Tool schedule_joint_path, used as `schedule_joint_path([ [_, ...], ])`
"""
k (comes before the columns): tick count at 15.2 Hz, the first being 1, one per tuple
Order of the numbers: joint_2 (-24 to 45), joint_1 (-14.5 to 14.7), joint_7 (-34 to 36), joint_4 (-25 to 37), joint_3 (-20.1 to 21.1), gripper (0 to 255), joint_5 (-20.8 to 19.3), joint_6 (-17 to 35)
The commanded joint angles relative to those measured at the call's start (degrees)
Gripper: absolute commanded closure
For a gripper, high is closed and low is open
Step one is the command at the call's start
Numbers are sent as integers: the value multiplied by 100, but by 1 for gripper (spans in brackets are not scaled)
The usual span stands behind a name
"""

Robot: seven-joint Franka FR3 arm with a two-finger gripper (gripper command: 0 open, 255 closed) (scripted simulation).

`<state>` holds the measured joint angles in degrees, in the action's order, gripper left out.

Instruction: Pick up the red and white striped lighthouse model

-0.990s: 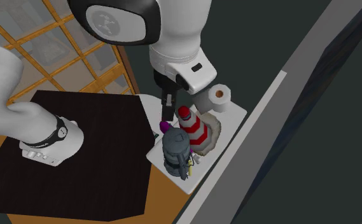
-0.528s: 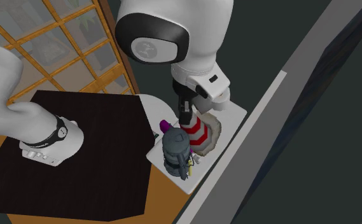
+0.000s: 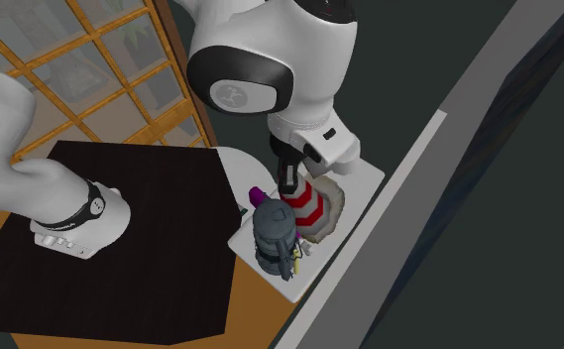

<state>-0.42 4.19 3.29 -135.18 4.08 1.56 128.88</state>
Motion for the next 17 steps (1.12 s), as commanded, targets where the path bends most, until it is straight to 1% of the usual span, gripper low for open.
schedule_joint_path([
  [1,4,1,0,-5,2,255,1,4],
  [7,14,1,-1,7,1,255,-1,1],
  [17,-453,-2,-9,329,-5,255,22,-787],
])
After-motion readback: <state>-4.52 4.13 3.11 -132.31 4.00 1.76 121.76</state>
